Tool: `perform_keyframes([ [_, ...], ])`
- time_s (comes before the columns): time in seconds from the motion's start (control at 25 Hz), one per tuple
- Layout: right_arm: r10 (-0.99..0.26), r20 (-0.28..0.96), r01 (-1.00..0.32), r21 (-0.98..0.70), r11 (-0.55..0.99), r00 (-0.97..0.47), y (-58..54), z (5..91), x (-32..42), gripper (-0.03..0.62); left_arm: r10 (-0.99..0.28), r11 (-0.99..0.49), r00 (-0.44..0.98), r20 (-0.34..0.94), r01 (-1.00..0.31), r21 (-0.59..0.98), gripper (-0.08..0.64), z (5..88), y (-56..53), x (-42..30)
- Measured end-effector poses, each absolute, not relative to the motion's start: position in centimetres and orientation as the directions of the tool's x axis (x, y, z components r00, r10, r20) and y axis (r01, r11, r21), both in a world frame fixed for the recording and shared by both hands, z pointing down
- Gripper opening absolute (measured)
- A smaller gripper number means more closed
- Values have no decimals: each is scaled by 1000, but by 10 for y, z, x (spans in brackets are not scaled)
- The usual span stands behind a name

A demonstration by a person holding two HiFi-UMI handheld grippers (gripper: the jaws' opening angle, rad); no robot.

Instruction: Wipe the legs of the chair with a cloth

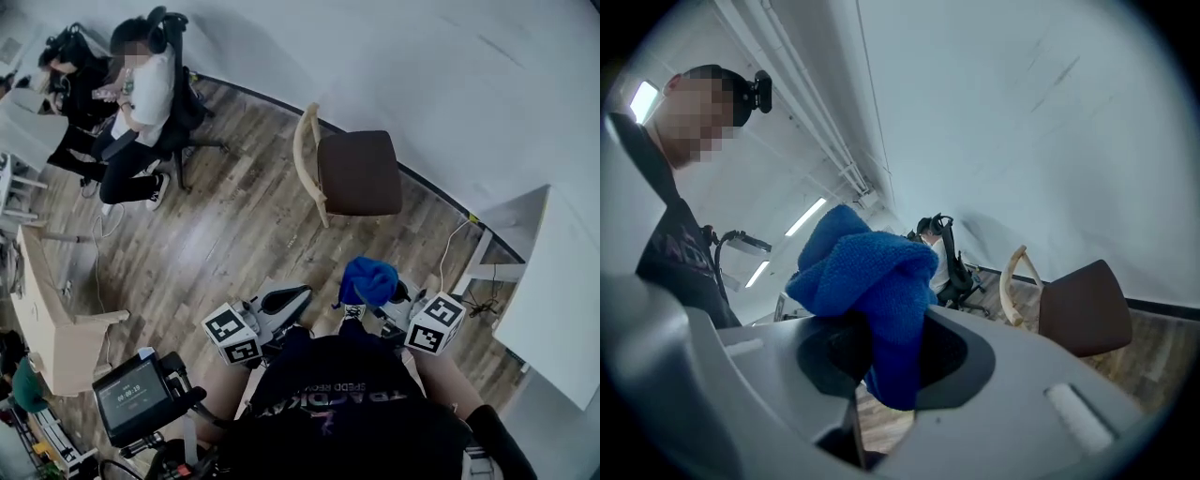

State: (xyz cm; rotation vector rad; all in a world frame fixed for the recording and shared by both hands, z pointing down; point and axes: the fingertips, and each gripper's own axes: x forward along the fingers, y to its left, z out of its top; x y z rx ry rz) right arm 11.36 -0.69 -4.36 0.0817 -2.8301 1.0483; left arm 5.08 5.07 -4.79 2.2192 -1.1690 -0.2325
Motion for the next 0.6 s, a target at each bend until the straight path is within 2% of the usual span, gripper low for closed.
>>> perform_keyframes([
  [0.28,54,170,-71,-650,756,-984,-12,-39,122,101,-825,-368,552,124,-690,624,2,-53,45,60],
  [0.6,28,163,-89,-664,743,-986,4,-35,124,100,-788,-409,603,121,-660,630,2,-48,54,74],
])
